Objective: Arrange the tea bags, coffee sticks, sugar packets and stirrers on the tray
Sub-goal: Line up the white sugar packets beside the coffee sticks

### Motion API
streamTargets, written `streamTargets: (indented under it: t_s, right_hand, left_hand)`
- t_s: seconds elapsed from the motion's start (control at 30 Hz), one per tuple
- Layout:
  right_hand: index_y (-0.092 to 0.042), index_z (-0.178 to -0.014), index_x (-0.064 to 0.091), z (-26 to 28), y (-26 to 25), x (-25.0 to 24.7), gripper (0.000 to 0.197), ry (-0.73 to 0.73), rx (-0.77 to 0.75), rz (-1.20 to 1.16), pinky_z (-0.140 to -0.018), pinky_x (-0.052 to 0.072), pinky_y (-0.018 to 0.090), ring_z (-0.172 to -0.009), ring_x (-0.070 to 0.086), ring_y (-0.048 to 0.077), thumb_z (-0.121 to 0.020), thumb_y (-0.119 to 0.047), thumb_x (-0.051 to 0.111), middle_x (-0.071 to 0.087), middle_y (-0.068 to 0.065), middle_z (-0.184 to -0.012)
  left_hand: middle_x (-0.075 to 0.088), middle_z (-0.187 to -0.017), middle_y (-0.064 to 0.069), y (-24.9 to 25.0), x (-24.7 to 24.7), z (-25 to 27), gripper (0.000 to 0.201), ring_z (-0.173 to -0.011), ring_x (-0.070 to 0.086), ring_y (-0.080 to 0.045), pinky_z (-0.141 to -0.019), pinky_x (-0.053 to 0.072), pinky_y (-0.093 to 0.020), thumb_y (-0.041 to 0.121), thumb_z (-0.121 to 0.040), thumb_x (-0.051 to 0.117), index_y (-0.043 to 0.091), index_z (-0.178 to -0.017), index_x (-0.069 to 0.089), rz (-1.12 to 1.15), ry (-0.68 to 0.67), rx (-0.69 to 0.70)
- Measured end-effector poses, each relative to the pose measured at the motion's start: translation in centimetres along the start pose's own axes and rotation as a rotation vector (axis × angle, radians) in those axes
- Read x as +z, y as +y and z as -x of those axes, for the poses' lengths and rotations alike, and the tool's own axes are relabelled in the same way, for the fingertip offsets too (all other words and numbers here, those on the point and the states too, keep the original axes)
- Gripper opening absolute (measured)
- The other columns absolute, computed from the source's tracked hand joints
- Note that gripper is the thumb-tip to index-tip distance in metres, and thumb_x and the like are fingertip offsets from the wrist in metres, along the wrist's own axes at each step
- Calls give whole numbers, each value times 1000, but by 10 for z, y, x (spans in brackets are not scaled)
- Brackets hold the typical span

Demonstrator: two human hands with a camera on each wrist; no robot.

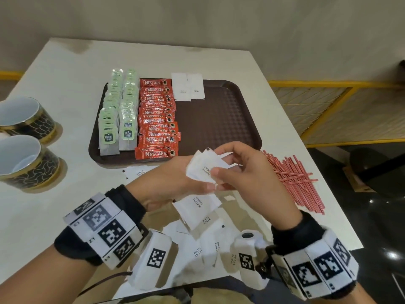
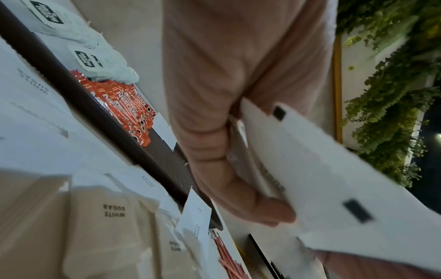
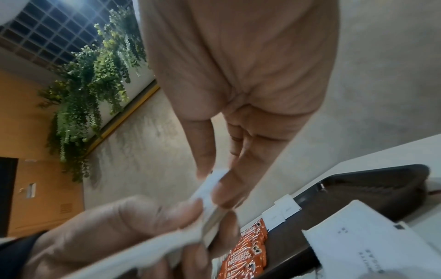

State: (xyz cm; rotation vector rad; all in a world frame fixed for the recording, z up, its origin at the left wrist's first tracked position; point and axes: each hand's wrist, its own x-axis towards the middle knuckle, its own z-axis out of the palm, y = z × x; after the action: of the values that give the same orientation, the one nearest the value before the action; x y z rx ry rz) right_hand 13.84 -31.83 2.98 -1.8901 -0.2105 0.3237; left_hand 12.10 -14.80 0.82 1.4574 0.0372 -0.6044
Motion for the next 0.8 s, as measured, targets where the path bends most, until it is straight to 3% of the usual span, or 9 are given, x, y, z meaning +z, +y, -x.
streamTargets:
  t_s: [0.13,0.2,0.3,0.37,0.5,0.57,0.67,0.73,0.8]
  right_hand:
    - [-29,-109,59,28,15,-29,32,81,35,236,-76,59,41,-84,66,10,-79,-35,70,62,-7,-96]
    - [-32,-111,57,49,25,-38,42,-65,159,471,-79,54,31,-89,61,2,-75,-47,73,61,-13,-99]
    - [-31,-124,45,74,50,-23,68,-361,340,795,-89,45,22,-101,48,1,-69,-54,78,48,-19,-111]
    - [-32,-120,40,83,62,-8,65,-403,330,927,-86,45,23,-99,40,4,-70,-50,77,41,-18,-105]
    - [-29,-107,47,83,72,1,38,-322,274,854,-65,33,16,-90,36,6,-78,-37,71,34,-17,-90]
    - [-27,-108,51,80,76,1,26,-289,225,817,-70,38,21,-91,42,8,-85,-30,62,36,-15,-92]
    - [-32,-87,44,76,71,-6,14,-172,172,753,-70,41,27,-83,50,13,-94,-22,52,46,-11,-86]
    - [-28,-84,46,72,61,-14,15,-125,142,687,-65,37,20,-76,51,8,-97,-23,50,51,-9,-82]
    - [-23,-96,53,71,50,-17,6,-151,102,605,-71,36,12,-84,51,2,-100,-25,49,54,-9,-92]
  left_hand:
    - [74,-104,-4,-10,-8,1,29,-95,71,-21,-77,59,-33,1,-83,68,16,-107,65,-48,90,-41]
    - [73,-105,-5,-13,-15,1,29,-97,70,-24,-86,56,-41,5,-83,69,18,-109,65,-54,162,-61]
    - [75,-103,-6,-13,-21,1,27,-92,72,-21,-78,58,-35,10,-86,67,12,-112,65,3,228,-67]
    - [75,-98,-8,-12,-20,1,22,-84,73,-19,-66,59,-28,10,-89,63,6,-111,65,83,259,-70]
    - [75,-99,-12,-15,-15,1,24,-80,73,-20,-59,58,-27,10,-91,61,4,-114,63,185,324,-58]
    - [75,-96,-11,-18,-15,0,25,-78,74,-19,-56,57,-27,10,-91,60,6,-116,62,227,354,-51]
    - [76,-96,-9,-21,-16,3,26,-80,74,-20,-57,59,-31,11,-91,60,10,-117,61,285,407,-54]
    - [75,-101,-9,-22,-21,5,31,-84,74,-22,-59,59,-33,12,-90,61,11,-121,60,312,446,-45]
    - [73,-108,-10,-22,-25,8,35,-91,72,-25,-68,60,-39,12,-90,63,12,-125,59,333,484,-32]
